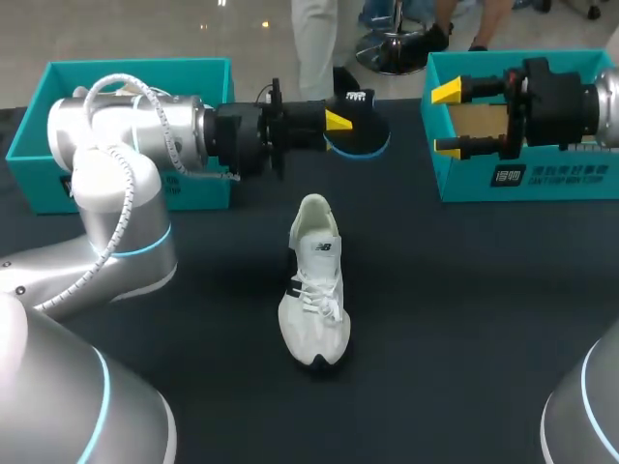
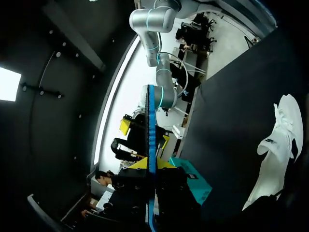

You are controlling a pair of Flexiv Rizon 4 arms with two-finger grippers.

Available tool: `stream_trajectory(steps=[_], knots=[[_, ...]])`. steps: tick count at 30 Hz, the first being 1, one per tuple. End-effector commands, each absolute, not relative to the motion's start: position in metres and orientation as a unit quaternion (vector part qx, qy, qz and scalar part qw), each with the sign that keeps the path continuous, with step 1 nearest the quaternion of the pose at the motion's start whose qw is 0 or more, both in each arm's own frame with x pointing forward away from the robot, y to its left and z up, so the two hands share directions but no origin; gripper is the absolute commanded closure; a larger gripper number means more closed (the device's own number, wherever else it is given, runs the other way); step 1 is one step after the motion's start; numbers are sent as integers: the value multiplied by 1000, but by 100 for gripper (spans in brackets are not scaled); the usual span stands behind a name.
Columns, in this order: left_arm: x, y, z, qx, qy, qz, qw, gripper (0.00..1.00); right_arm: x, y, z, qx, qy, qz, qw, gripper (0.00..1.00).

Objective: Take the shoe out of the shoebox, open the shoe tongue, remove and reinsert the insole, then place the shoe into the shoebox

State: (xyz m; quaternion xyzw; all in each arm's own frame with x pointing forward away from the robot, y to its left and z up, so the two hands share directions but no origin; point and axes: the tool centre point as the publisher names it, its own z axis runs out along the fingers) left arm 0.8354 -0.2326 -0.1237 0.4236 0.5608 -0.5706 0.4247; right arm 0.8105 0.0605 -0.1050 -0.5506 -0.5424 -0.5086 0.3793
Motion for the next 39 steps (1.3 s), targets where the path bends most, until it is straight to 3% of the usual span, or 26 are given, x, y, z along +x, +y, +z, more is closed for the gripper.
stream_trajectory(steps=[1, 31, 34, 39], knots=[[832, -234, -125, 457, 529, -559, 446, 100, 812, 62, -106, -551, -542, -508, 379, 0], [842, -260, -119, 506, 483, -515, 496, 100, 831, 112, -99, -544, -575, -469, 391, 0], [842, -262, -118, 505, 478, -513, 503, 100, 831, 114, -100, -546, -574, -467, 393, 22], [844, -265, -118, 503, 475, -510, 510, 100, 829, 118, -103, -546, -572, -463, 401, 30]])
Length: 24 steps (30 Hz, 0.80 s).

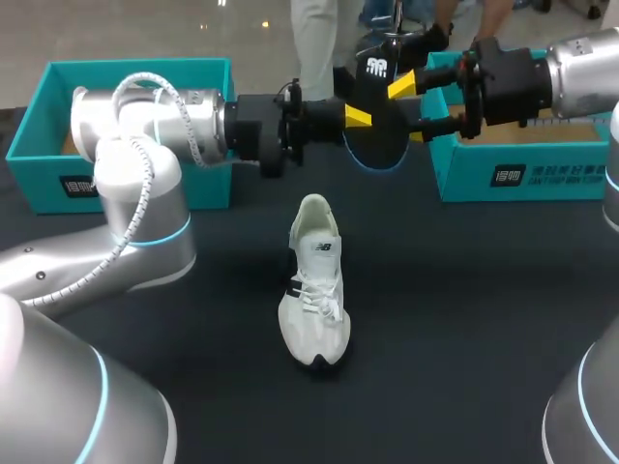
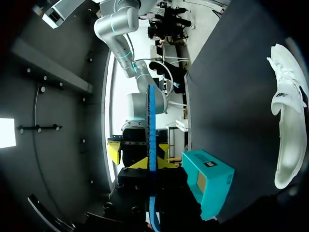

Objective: Take the shoe out of the shoebox, open the shoe tongue, remove and reinsert the insole, then place the shoe into the shoebox

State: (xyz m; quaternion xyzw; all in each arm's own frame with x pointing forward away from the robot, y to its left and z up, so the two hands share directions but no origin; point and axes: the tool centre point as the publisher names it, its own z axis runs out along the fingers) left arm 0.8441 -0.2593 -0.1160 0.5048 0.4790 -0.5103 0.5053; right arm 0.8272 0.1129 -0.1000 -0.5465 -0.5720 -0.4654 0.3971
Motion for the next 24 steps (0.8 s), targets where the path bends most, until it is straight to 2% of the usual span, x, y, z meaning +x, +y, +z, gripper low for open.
stream_trajectory(steps=[1, 3, 5, 6, 12, 14, 16, 24], knots=[[844, -266, -118, 503, 475, -511, 510, 100, 829, 119, -104, -546, -572, -462, 402, 35], [844, -267, -117, 497, 473, -513, 515, 100, 828, 120, -105, -545, -572, -461, 404, 46], [845, -267, -117, 498, 473, -513, 516, 100, 828, 121, -106, -545, -571, -460, 406, 45], [845, -268, -116, 497, 472, -513, 517, 100, 827, 121, -106, -545, -571, -460, 406, 50], [844, -268, -114, 496, 469, -515, 519, 100, 826, 122, -109, -546, -568, -460, 409, 57], [843, -268, -114, 496, 468, -516, 519, 100, 825, 122, -110, -547, -567, -461, 410, 73], [843, -268, -114, 495, 467, -517, 520, 100, 825, 122, -111, -547, -565, -461, 411, 98], [841, -263, -110, 495, 462, -523, 519, 100, 824, 122, -112, -545, -563, -463, 414, 100]])
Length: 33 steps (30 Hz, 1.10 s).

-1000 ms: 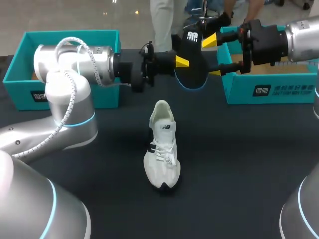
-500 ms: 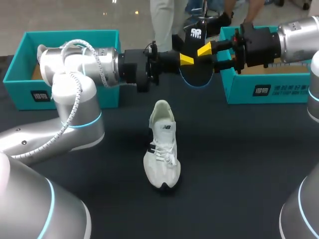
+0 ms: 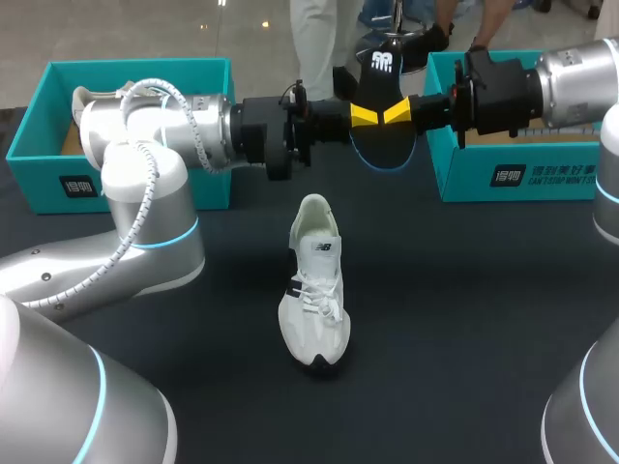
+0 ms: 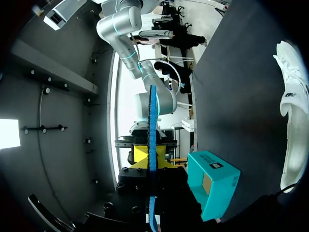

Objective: Take the shoe out of the shoebox, open the shoe tongue, remove and reinsert the insole, then place the shoe into the shoebox

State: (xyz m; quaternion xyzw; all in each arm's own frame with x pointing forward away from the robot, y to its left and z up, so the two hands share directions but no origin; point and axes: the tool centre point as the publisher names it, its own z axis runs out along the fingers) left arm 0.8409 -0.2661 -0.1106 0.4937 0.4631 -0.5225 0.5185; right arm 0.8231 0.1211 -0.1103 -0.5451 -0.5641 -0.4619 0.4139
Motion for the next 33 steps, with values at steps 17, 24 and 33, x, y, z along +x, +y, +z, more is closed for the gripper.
stream_trajectory(steps=[17, 24, 33], knots=[[852, -232, -109, 525, 452, -514, 505, 0, 824, 109, -112, -547, -559, -479, 399, 100], [862, -205, -113, 559, 440, -514, 480, 0, 825, 104, -112, -552, -559, -479, 391, 100], [862, -166, -126, 607, 442, -497, 435, 0, 826, 99, -108, -557, -560, -484, 376, 100]])
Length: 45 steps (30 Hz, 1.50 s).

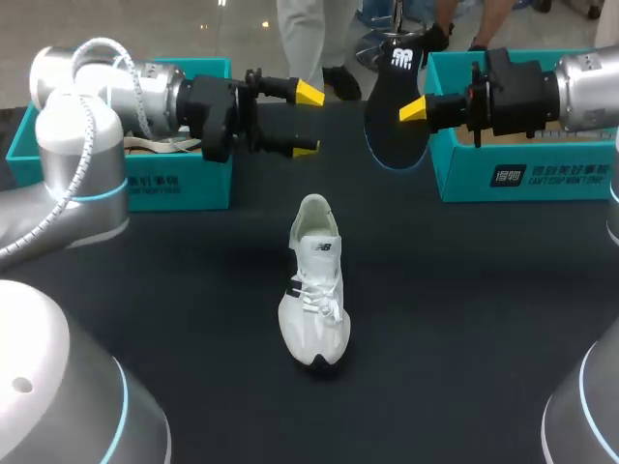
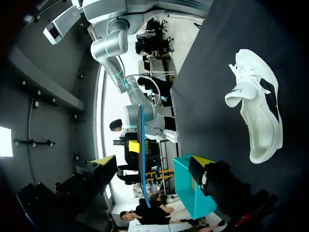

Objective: Take the shoe out of the shoebox, open the shoe tongue, remove and reinsert the insole, then place the shoe into the shoebox

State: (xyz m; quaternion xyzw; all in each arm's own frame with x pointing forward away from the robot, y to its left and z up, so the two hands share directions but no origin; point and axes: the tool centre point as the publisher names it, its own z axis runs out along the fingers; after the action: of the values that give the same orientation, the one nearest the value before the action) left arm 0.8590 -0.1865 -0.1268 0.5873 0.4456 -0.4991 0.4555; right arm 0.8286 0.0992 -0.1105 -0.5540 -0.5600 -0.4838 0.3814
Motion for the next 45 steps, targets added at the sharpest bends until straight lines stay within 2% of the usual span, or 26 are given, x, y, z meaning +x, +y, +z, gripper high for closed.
stream_trajectory(steps=[1, 19, 33, 45], knots=[[863, -162, -128, 612, 444, -494, 430, 0, 827, 99, -108, -556, -561, -486, 374, 100], [877, -100, -179, 684, 454, -443, 360, 0, 826, 106, -107, -563, -570, -491, 344, 100], [906, -78, -218, 713, 441, -414, 354, 0, 819, 112, -106, -573, -567, -498, 319, 100], [917, -62, -227, 717, 448, -402, 351, 0, 823, 115, -106, -573, -571, -504, 304, 100]])
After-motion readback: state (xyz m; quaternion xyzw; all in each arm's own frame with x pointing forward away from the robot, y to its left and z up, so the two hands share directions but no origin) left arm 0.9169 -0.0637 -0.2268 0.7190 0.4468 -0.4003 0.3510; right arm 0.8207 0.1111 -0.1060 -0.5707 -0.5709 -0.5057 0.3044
